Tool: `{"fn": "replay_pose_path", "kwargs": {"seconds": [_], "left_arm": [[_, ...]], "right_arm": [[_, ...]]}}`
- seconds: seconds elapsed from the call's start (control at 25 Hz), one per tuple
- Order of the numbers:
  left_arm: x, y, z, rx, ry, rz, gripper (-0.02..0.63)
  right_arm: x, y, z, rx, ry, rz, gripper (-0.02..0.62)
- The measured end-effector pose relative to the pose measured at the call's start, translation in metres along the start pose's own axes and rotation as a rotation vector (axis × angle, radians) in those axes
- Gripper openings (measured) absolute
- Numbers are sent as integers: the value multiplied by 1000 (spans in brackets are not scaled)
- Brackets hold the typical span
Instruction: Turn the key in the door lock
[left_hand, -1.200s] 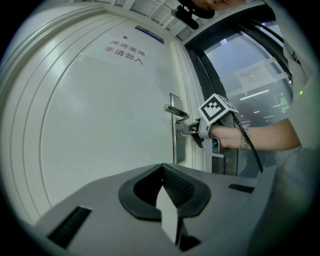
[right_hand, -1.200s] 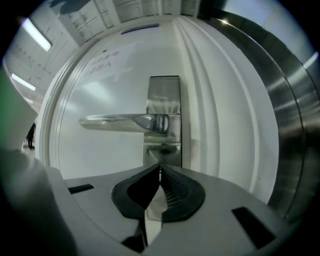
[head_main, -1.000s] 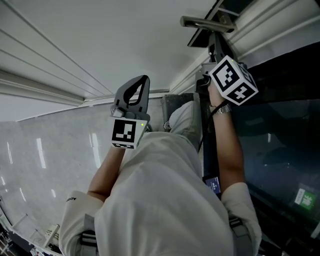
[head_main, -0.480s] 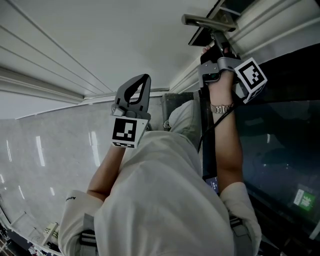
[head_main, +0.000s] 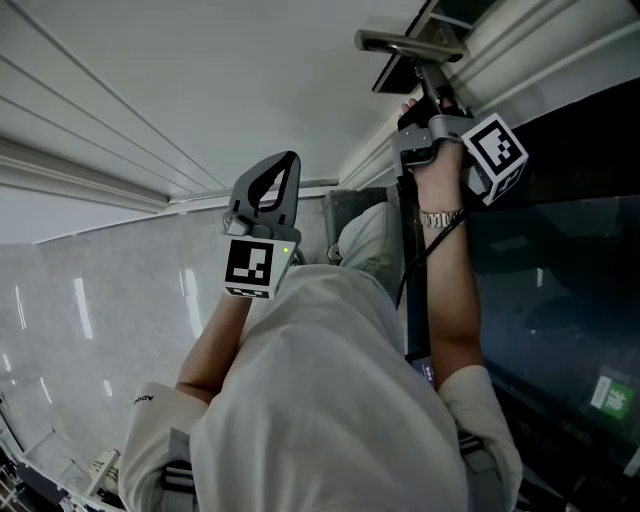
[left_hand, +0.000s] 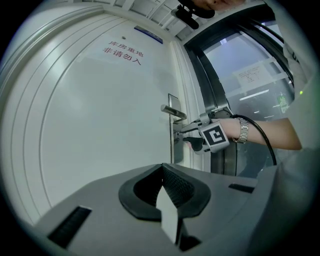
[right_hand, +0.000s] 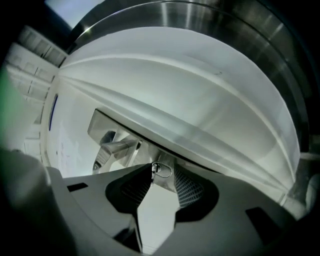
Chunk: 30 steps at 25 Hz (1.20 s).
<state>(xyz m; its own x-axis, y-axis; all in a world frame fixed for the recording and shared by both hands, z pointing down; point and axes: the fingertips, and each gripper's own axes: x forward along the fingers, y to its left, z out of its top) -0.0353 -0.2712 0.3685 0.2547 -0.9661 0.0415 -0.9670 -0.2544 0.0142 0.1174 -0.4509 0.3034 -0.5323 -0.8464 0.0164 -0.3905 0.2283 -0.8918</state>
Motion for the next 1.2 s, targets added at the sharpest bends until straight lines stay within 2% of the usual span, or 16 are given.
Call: {"fn": "replay_pose_path", "kwargs": {"seconds": [0.08, 0.16, 0.4, 0.56, 0.76, 1.0, 1.2], "left_arm": [[1, 0, 1, 2, -3, -2, 9], [2, -1, 2, 3, -5, -2, 9], [7, -11, 2, 4, -9, -29, 9], [10, -16, 1, 0, -6, -40, 9], [10, -19, 3, 7, -12, -47, 9], [9, -17, 3, 5, -11, -42, 9], [8, -15, 2, 6, -9, -39, 9]], "right_arm": [[-4, 2, -2, -118, 16, 2, 126], [-8, 4, -6, -285, 38, -4, 136], [-15, 6, -29, -997, 115, -70, 173], [-18, 6, -31, -1387, 116, -133, 175], [-15, 14, -28, -1610, 120, -155, 175], [-8, 19, -22, -1988, 134, -243, 175], [-1, 25, -27, -2230, 137, -261, 173]]}}
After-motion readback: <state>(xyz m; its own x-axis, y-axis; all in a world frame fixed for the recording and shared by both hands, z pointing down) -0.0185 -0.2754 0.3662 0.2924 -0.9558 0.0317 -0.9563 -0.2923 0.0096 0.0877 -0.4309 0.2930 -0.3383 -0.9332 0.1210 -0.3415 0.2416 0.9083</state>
